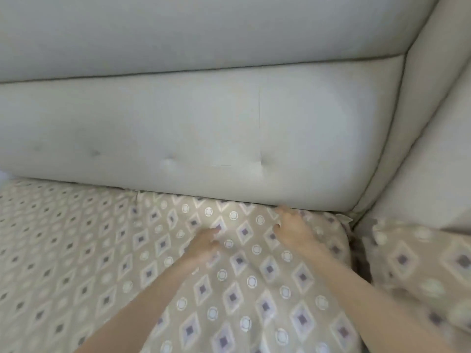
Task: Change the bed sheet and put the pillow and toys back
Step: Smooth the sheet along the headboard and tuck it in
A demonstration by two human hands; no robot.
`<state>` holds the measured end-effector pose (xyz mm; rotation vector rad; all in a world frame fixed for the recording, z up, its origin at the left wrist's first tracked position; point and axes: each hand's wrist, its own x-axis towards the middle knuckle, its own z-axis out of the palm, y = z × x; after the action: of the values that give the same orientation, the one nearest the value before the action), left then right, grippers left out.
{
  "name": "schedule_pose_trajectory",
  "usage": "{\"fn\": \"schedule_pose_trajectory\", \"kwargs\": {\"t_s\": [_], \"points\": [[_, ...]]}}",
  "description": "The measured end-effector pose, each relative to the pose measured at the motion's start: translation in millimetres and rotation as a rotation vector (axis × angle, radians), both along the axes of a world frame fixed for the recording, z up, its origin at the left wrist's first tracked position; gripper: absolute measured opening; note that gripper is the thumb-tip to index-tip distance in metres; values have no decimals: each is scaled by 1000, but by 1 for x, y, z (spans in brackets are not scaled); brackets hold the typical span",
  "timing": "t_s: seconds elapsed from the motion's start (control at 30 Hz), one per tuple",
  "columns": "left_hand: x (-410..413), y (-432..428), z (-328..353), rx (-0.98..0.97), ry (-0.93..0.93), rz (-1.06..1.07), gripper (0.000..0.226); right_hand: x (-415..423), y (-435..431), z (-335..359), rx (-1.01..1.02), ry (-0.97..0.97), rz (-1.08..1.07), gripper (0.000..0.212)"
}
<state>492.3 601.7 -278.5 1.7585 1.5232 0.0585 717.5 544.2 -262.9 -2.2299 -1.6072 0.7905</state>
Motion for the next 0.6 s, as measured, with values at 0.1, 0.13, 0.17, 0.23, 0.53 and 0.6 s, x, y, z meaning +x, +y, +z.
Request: {"fn": "schedule_pose_trajectory", "kwargs": {"t_s": [0.1,0.13,0.17,0.23,0.53,0.6], "points": [[-19,17,-18,6,285,-226,56,-28,33,-15,-48,-148,48,53],[-26,21,-24,-9,356,-277,66,-37,41,-21,-83,-213,47,55],[-33,26,-31,-43,378,-287,80,-45,51,-28,-117,-272,47,57],[-42,31,-42,-96,333,-259,100,-58,63,-40,-167,-370,51,59],[-46,40,-61,-116,256,-209,112,-55,72,-50,-104,-445,120,43],[-47,38,-60,-131,258,-197,111,-50,72,-45,-100,-390,117,37]]}}
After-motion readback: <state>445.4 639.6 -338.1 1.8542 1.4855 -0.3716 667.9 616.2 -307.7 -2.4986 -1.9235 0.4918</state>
